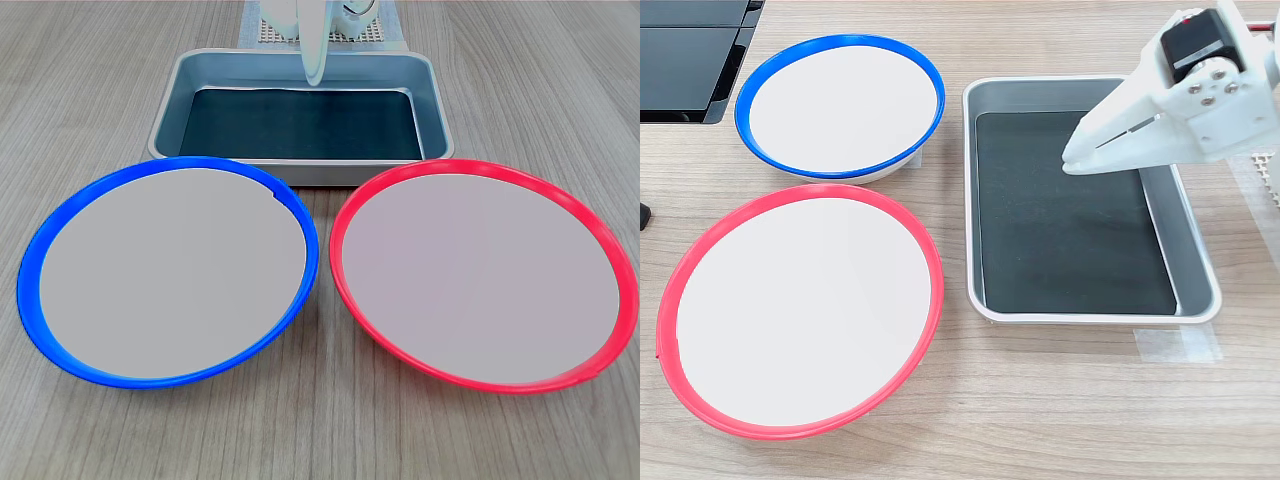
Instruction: Lift the stacked dish and set it down on the table.
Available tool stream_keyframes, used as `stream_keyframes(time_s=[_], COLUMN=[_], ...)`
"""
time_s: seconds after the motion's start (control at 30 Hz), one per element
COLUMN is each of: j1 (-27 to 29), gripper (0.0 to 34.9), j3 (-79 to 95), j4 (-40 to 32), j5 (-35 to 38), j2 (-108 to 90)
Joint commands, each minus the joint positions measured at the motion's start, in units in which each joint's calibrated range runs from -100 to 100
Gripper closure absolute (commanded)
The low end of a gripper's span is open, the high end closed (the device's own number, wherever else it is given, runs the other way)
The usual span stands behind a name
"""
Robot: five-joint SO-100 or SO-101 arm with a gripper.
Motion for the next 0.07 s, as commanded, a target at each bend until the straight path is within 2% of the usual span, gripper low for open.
stream_keyframes(time_s=[0.0, 0.03], j1=[0.4, 0.4], gripper=[34.6, 34.6], j3=[0.0, 0.0], j4=[0.2, 0.2], j5=[0.1, 0.1], j2=[-0.3, -0.3])
